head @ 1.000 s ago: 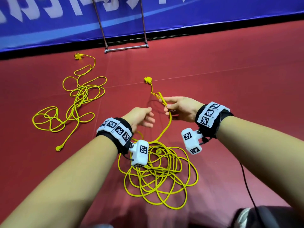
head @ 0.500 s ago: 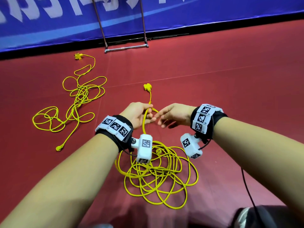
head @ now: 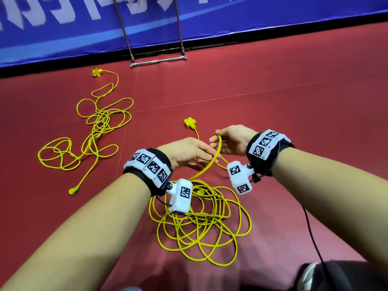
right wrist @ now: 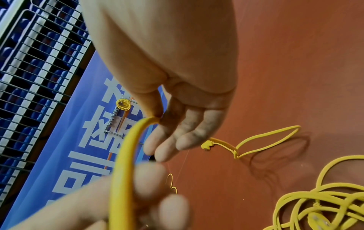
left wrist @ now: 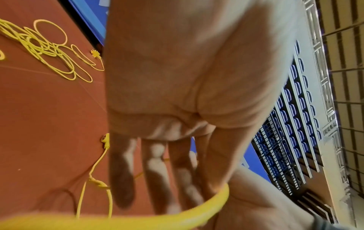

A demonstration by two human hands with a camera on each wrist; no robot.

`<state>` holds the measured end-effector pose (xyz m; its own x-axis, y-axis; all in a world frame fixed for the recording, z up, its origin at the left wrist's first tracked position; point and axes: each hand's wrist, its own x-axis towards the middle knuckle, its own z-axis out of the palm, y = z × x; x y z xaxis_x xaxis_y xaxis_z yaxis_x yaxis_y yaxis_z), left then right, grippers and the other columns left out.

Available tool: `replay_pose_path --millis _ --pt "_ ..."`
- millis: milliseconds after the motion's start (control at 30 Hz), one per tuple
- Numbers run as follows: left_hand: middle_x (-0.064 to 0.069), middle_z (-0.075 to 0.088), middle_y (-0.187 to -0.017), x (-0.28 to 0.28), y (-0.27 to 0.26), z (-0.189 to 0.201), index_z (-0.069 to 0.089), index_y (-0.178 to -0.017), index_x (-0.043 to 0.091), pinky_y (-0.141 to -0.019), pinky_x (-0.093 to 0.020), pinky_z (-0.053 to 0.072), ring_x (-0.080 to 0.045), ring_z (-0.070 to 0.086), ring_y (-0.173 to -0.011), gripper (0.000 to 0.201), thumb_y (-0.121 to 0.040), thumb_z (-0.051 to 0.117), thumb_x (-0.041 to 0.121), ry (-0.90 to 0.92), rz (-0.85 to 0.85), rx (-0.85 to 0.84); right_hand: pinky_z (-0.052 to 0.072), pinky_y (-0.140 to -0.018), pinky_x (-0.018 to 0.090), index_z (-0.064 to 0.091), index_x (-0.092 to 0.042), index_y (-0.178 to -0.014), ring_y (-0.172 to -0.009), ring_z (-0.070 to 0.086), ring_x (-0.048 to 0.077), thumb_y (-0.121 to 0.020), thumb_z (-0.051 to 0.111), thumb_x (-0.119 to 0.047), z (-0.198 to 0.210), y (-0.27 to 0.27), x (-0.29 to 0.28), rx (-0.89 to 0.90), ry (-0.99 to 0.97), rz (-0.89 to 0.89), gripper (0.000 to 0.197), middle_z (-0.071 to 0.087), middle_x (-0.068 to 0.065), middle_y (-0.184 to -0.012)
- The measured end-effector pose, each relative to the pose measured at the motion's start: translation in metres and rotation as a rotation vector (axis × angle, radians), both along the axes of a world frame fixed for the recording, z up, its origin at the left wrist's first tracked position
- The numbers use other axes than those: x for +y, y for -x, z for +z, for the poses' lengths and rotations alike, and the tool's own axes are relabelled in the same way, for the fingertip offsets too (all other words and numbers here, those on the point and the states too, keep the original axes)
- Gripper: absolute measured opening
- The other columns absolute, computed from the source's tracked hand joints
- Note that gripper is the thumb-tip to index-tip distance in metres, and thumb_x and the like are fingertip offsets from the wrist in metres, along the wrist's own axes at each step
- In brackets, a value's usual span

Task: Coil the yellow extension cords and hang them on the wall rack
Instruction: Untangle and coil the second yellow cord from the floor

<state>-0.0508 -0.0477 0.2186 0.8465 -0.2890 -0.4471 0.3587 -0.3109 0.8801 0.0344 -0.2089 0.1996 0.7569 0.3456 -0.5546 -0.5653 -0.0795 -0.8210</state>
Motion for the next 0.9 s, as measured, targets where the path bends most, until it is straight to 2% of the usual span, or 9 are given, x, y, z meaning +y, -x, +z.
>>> replay_pose_path --millis 33,133,300,433,500,600,667,733,900 --pt "-0.01 0.072 -0.096 0.001 -0.002 -0.002 0.072 -0.1 0.012 -0.068 -0.029 0.048 -0.017 0.063 -0.074 0.017 -0.092 0.058 0.004 -0.022 0.048 -0.001 0.053 -0.064 0.025 0.062 -0.005 -0.086 -0.058 0.065 0.013 -0.103 0.043 -0.016 0.0 0.001 0.001 -0.005 0.001 0.027 0.028 0.069 0.001 -0.063" --pt "-0.005 0.073 -0.095 0.006 -0.008 -0.008 0.068 -0.097 0.013 -0.074 -0.03 0.051 -0.015 0.066 -0.077 0.015 -0.096 0.055 0.021 -0.003 0.289 0.04 0.053 -0.057 0.021 0.06 -0.008 -0.093 -0.058 0.066 0.01 -0.103 0.039 -0.01 0.003 0.005 0.005 -0.049 -0.04 0.109 0.024 0.07 0.001 -0.067" --pt "-0.011 0.07 -0.091 0.021 -0.018 -0.008 0.052 -0.104 0.009 -0.079 -0.041 0.052 -0.024 0.067 -0.081 0.031 -0.104 0.04 0.037 0.247 0.58 0.154 0.053 -0.067 0.026 0.064 -0.008 -0.11 -0.067 0.062 0.014 -0.098 0.046 0.003 0.004 0.012 0.009 -0.181 -0.126 0.269 0.025 0.064 0.003 -0.077" --pt "-0.008 0.066 -0.089 0.026 -0.016 -0.006 0.05 -0.09 0.011 -0.075 -0.041 0.053 -0.026 0.065 -0.08 0.025 -0.104 0.042 0.03 0.414 0.681 0.191 0.051 -0.074 0.031 0.062 -0.001 -0.116 -0.068 0.062 0.015 -0.096 0.047 0.005 0.0 0.019 0.016 -0.226 -0.075 0.501 0.025 0.066 0.004 -0.077" --pt "-0.008 0.064 -0.086 0.028 -0.016 -0.007 0.051 -0.085 0.009 -0.073 -0.04 0.053 -0.024 0.064 -0.078 0.028 -0.104 0.041 0.026 0.489 0.756 0.195 0.052 -0.075 0.032 0.064 0.001 -0.109 -0.068 0.064 0.017 -0.095 0.048 0.008 -0.002 0.023 0.017 -0.233 -0.018 0.628 0.022 0.068 0.006 -0.078" --pt "-0.005 0.055 -0.075 0.027 -0.018 -0.01 0.053 -0.084 0.005 -0.056 -0.033 0.057 -0.018 0.064 -0.059 0.027 -0.104 0.039 0.014 0.504 0.759 0.206 0.057 -0.071 0.028 0.068 -0.003 -0.101 -0.071 0.069 0.02 -0.093 0.049 0.011 -0.007 0.029 0.018 -0.21 0.047 0.731 0.024 0.072 0.011 -0.082" --pt "0.001 0.05 -0.067 0.024 -0.017 -0.011 0.055 -0.088 0.008 -0.045 -0.024 0.052 -0.011 0.055 -0.044 0.022 -0.103 0.039 0.011 0.409 0.679 0.195 0.056 -0.068 0.03 0.069 -0.002 -0.097 -0.071 0.069 0.021 -0.093 0.048 0.011 -0.007 0.03 0.018 -0.22 0.125 0.713 0.025 0.073 0.011 -0.081" --pt "0.005 0.048 -0.062 0.019 -0.017 -0.01 0.057 -0.092 0.011 -0.041 -0.018 0.041 -0.006 0.041 -0.037 0.018 -0.103 0.042 0.013 0.321 0.565 0.144 0.055 -0.067 0.032 0.068 -0.001 -0.089 -0.067 0.069 0.02 -0.091 0.045 0.013 -0.006 0.027 0.016 -0.258 0.225 0.608 0.027 0.072 0.01 -0.075" --pt "0.001 0.059 -0.076 0.009 -0.011 -0.002 0.063 -0.099 0.007 -0.044 -0.019 0.029 -0.006 0.034 -0.041 0.02 -0.101 0.043 0.004 0.189 0.315 -0.071 0.047 -0.059 0.028 0.056 -0.008 -0.09 -0.062 0.057 0.021 -0.097 0.042 -0.003 -0.015 0.006 0.004 -0.191 0.247 0.076 0.017 0.062 0.01 -0.077"
